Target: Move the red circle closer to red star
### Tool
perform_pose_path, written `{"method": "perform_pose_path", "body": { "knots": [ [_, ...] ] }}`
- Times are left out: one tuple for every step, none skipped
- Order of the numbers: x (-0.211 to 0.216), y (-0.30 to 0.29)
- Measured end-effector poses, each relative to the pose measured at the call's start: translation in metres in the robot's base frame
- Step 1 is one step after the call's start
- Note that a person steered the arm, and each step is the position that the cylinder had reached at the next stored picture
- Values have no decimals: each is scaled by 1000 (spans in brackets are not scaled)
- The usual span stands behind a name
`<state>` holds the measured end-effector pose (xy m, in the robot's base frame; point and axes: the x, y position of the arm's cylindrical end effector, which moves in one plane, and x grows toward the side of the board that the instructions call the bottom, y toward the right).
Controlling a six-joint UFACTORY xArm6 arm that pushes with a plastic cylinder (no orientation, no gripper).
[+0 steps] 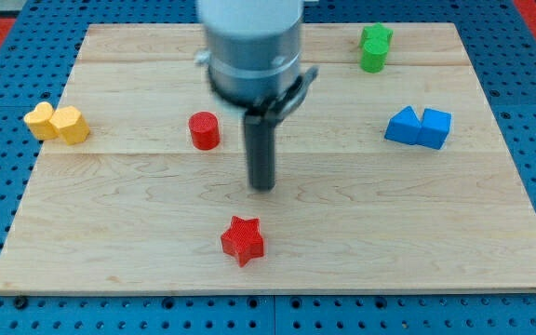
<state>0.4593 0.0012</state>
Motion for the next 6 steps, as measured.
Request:
{"method": "perform_pose_path", "body": {
  "knots": [
    [-111, 13],
    [-130, -44],
    [-95, -75],
    [-47, -74],
    [-24, -74],
    [-25, -120]
  ]
}}
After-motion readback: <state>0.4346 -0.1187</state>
